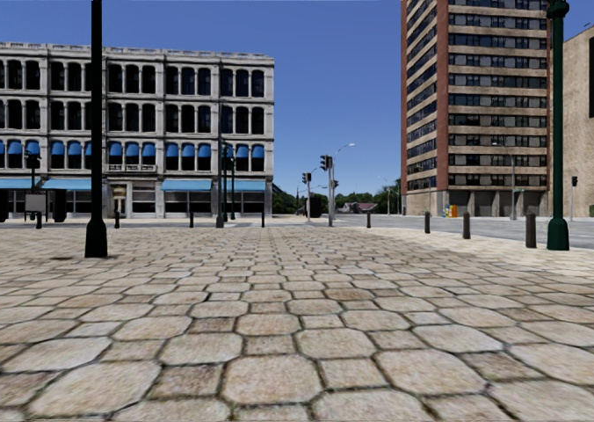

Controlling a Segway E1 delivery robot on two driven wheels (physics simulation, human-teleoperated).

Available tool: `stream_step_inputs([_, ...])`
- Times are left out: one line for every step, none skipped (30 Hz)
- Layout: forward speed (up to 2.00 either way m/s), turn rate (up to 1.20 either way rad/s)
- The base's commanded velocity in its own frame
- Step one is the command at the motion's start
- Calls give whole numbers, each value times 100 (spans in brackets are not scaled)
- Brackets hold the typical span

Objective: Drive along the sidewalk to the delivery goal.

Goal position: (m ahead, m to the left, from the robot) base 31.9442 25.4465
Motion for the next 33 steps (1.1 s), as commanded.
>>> stream_step_inputs([200, 0])
stream_step_inputs([200, 0])
stream_step_inputs([200, 0])
stream_step_inputs([200, 0])
stream_step_inputs([200, 0])
stream_step_inputs([200, 0])
stream_step_inputs([200, 0])
stream_step_inputs([200, 0])
stream_step_inputs([200, 0])
stream_step_inputs([200, 0])
stream_step_inputs([200, 0])
stream_step_inputs([200, 0])
stream_step_inputs([200, 0])
stream_step_inputs([200, 0])
stream_step_inputs([200, 0])
stream_step_inputs([200, 0])
stream_step_inputs([200, 0])
stream_step_inputs([200, 0])
stream_step_inputs([200, 0])
stream_step_inputs([200, 0])
stream_step_inputs([200, 0])
stream_step_inputs([200, 0])
stream_step_inputs([200, 0])
stream_step_inputs([200, 0])
stream_step_inputs([200, 0])
stream_step_inputs([200, 0])
stream_step_inputs([200, 0])
stream_step_inputs([200, 8])
stream_step_inputs([200, 8])
stream_step_inputs([200, 16])
stream_step_inputs([200, 22])
stream_step_inputs([200, 26])
stream_step_inputs([200, 26])
